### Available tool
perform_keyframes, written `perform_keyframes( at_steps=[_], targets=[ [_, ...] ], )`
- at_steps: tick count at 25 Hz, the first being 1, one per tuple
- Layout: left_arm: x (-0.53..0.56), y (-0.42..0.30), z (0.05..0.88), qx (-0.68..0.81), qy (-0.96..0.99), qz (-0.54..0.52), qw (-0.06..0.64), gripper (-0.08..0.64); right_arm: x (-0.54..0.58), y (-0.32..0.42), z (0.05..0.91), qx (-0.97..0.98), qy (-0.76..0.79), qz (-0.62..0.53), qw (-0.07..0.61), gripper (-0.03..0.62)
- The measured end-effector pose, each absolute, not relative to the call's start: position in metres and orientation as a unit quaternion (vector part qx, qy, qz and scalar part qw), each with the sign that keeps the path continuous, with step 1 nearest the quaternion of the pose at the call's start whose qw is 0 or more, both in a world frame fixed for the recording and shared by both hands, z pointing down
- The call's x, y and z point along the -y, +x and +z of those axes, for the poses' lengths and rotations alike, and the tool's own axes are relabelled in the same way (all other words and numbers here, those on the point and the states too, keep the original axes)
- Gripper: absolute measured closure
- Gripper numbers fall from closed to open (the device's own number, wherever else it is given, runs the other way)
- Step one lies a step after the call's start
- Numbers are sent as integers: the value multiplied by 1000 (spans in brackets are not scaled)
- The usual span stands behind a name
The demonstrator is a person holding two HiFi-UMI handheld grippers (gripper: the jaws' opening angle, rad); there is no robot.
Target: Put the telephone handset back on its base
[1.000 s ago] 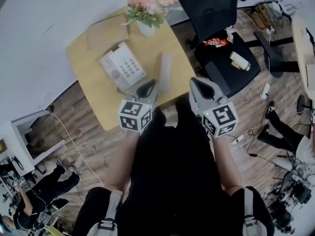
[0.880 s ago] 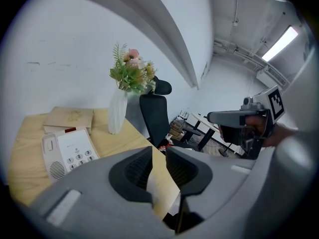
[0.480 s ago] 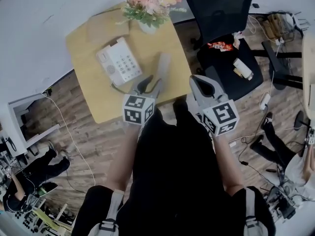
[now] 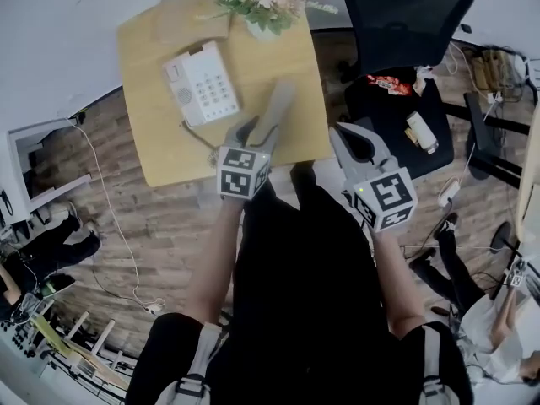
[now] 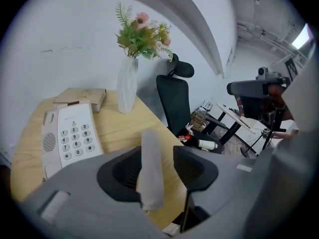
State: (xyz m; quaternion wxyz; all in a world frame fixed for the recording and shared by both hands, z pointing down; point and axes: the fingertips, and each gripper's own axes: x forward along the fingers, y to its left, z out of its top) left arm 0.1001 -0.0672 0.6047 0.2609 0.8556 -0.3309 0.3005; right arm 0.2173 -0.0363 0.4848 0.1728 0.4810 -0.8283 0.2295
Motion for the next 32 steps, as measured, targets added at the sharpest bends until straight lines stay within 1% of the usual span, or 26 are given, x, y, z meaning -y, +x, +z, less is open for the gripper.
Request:
perform_keyframes(
  at_steps=[10,21,32],
  targets=[
    [72,116,650,363,836,337,235,337,35,224,494,849,441,229,183,589],
    [82,121,686,381,826,357,212,331,27,229,508,852,424,235,198,589],
    [85,121,690,394,822,364,193,337,23,230,507,856,416,235,199,589]
  ],
)
